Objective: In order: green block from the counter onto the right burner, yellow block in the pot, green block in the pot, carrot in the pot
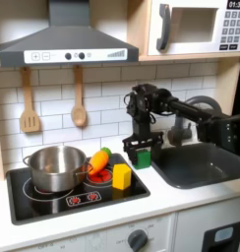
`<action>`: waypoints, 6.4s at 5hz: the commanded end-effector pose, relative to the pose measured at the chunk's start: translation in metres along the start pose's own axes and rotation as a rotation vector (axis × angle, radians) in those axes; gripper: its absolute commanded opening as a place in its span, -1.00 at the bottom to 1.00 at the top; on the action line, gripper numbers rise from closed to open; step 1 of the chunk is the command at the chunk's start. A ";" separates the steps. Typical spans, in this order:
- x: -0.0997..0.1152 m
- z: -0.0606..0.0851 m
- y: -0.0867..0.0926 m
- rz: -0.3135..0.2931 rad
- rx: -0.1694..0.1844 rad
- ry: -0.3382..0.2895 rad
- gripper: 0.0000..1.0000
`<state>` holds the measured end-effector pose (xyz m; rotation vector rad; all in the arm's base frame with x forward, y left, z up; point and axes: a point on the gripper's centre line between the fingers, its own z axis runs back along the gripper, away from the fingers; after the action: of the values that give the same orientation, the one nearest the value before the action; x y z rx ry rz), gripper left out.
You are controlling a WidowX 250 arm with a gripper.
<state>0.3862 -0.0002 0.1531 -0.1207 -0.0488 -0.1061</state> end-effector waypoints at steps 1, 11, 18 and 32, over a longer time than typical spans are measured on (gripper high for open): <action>0.000 -0.013 0.010 0.036 0.050 -0.021 1.00; -0.034 0.002 0.088 0.128 -0.012 -0.092 -1.00; -0.041 0.029 0.065 0.054 0.001 -0.106 1.00; -0.094 0.008 0.109 0.142 0.075 0.030 1.00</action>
<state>0.3029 0.1218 0.1453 -0.0420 -0.0205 0.0431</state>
